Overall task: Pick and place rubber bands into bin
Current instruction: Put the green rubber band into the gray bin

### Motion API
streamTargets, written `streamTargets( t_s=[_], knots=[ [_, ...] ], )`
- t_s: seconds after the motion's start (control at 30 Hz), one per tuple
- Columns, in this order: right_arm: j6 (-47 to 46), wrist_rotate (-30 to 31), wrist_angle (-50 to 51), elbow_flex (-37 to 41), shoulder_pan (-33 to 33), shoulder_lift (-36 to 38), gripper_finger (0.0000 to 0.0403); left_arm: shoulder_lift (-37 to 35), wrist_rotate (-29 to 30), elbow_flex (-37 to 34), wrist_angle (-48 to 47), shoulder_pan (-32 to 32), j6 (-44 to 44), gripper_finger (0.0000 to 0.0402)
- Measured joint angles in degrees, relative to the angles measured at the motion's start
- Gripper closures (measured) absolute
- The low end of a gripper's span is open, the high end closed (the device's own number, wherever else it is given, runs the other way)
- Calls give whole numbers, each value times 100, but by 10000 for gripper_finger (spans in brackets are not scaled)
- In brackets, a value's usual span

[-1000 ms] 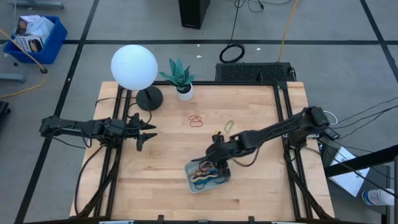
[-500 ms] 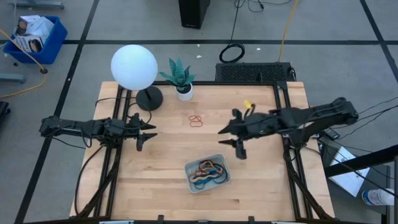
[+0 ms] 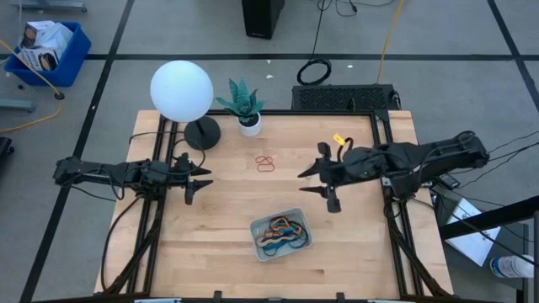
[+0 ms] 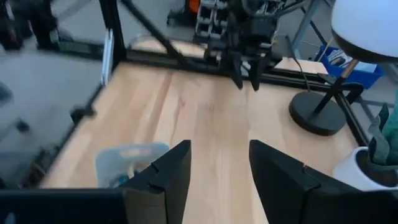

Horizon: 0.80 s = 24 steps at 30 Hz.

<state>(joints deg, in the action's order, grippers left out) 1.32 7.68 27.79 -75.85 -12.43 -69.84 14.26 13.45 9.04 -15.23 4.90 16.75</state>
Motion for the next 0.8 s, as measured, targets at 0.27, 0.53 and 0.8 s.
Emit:
streamTargets(
  t_s=[0.27,0.53,0.8],
  knots=[
    [-28,1136,597,0,196,-303,248,-2,0,0,1,1,0,213],
    [-127,1326,1488,0,629,-1103,248,0,0,0,-1,1,-2,213],
    [-357,809,2214,74,1255,-1819,248,-2,0,2,-6,1,0,213]
  ],
)
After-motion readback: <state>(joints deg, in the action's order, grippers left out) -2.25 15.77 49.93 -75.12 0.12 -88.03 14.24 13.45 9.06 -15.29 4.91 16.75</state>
